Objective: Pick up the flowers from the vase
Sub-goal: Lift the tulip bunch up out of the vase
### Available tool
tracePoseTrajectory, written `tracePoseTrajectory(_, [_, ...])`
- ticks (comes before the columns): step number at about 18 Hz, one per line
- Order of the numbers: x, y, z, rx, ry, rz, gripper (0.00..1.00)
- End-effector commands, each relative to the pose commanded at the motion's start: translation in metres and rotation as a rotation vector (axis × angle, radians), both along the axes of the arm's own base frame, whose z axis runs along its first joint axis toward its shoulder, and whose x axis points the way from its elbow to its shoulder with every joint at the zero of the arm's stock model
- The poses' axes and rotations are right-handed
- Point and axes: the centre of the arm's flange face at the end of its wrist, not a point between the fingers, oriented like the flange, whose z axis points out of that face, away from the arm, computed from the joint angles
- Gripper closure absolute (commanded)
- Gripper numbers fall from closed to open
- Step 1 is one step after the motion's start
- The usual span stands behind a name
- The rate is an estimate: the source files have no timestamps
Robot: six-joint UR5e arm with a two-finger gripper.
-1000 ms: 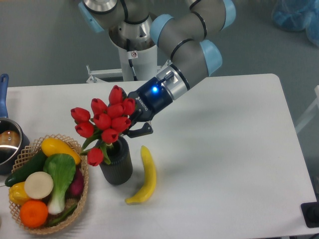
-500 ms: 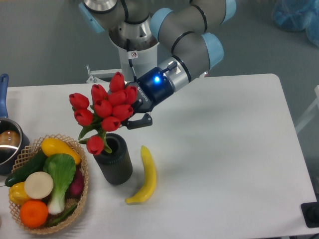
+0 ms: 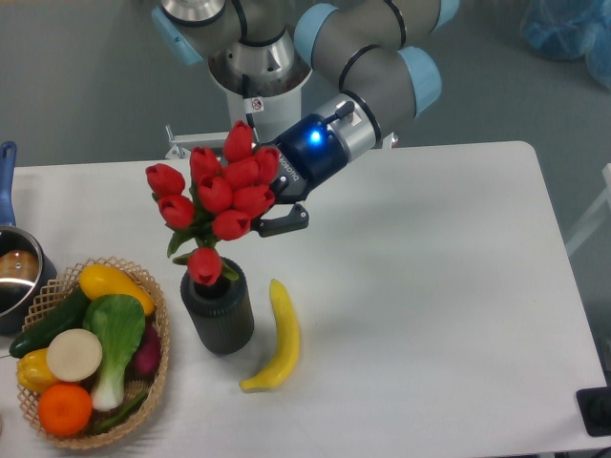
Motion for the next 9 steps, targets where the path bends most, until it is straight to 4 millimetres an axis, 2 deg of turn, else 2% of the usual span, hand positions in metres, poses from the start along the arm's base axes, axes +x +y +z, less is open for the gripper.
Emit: tracePoseTrajectory(9, [-0.003, -0.002, 0.014, 0.02, -0.067, 0.008, 0.61])
